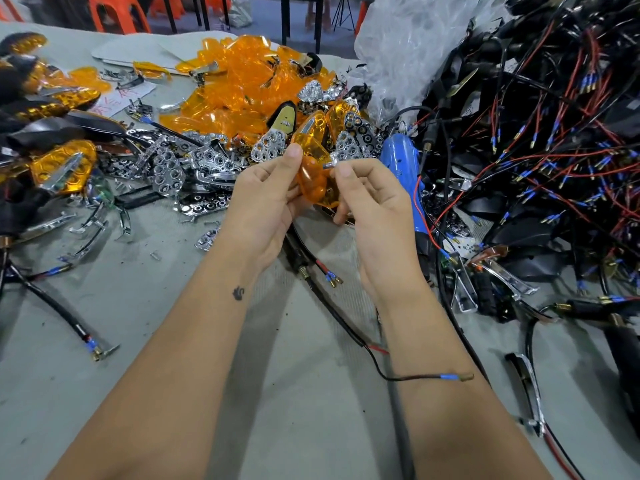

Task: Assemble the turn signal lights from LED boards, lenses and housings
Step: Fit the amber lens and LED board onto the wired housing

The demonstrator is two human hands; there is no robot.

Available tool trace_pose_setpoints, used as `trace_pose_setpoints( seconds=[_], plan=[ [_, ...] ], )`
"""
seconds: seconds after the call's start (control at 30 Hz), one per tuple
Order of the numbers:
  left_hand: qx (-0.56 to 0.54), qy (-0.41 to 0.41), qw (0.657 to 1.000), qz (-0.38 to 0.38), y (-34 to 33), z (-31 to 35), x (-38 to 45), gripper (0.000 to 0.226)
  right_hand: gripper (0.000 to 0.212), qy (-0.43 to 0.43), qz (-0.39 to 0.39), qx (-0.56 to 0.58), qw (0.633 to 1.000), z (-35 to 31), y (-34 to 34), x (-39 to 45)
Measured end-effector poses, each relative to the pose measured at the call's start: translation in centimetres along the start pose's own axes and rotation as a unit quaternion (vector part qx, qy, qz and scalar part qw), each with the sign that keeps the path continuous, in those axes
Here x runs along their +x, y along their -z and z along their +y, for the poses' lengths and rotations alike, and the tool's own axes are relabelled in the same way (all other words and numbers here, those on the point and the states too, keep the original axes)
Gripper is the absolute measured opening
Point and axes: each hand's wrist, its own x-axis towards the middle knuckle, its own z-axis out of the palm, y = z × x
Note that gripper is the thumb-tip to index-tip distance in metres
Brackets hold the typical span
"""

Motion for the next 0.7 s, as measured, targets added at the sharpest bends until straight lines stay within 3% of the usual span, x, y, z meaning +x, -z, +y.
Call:
trace_pose_setpoints(
  seconds=[0.5,0.7],
  plan=[
    [0.109,-0.081,0.990,-0.027,-0.71,-0.40,-0.21,0.024,0.012,-0.048,0.025,0.062,0.997,-0.25,0.59,0.37],
    [0.089,-0.083,0.992,-0.016,-0.95,-0.77,-0.25,0.019,0.011,-0.060,0.053,0.078,0.994,0.00,0.58,0.46]
  ],
)
